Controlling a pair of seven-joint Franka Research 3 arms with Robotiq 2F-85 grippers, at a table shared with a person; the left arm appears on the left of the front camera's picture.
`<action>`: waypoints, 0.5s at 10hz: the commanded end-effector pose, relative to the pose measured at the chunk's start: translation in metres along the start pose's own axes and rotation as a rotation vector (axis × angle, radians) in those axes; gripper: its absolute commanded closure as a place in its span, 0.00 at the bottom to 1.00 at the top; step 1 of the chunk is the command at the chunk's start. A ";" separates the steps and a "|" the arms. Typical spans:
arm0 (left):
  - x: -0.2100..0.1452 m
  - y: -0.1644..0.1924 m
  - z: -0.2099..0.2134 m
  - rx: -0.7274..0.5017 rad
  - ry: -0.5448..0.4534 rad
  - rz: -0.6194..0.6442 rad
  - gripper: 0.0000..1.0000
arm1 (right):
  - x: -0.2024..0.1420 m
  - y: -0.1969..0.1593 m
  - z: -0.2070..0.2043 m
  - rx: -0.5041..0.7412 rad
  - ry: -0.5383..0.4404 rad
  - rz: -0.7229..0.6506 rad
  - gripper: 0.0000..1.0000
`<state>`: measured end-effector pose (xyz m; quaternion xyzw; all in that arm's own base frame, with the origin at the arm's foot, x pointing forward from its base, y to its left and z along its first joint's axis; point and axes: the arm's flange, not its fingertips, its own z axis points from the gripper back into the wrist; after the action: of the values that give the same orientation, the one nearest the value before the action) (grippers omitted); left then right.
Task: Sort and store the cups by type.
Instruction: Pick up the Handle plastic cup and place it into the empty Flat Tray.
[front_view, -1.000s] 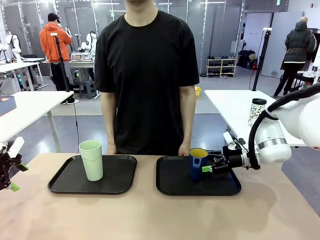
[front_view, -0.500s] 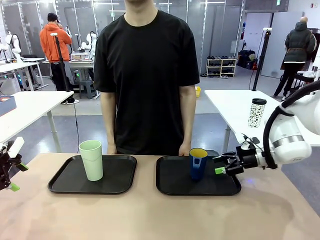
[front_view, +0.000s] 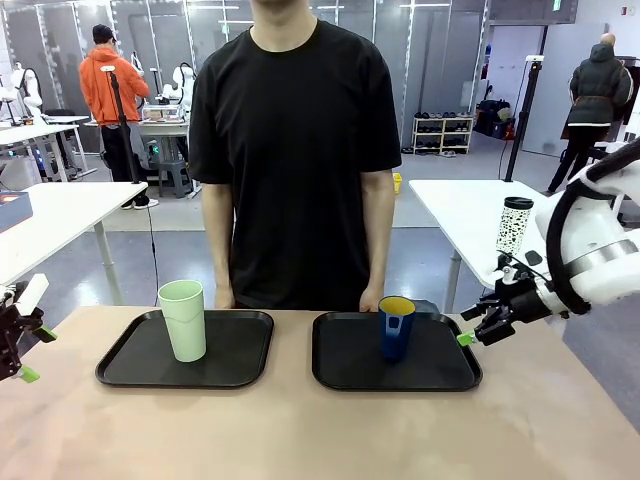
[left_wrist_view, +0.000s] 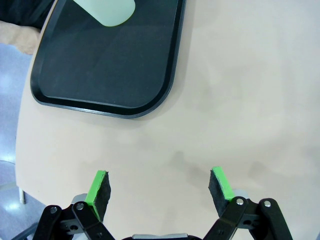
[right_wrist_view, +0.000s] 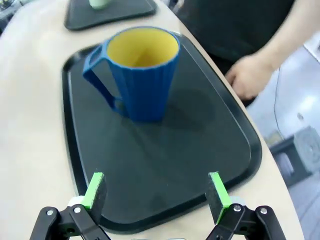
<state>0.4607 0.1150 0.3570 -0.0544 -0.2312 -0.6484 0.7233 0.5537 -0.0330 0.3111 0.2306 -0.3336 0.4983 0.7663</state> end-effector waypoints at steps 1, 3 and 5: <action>-0.001 -0.001 0.000 0.013 -0.006 -0.017 0.00 | 0.014 0.016 -0.013 -0.034 0.136 -0.055 0.00; -0.001 -0.001 0.000 0.013 -0.006 -0.017 0.00 | 0.008 0.008 -0.004 -0.035 0.063 -0.009 0.00; -0.001 -0.001 0.000 0.013 -0.006 -0.017 0.00 | 0.008 0.008 -0.004 -0.035 0.063 -0.009 0.00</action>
<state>0.4607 0.1149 0.3569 -0.0545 -0.2312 -0.6485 0.7232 0.5477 -0.0195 0.3139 0.1945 -0.3042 0.4919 0.7922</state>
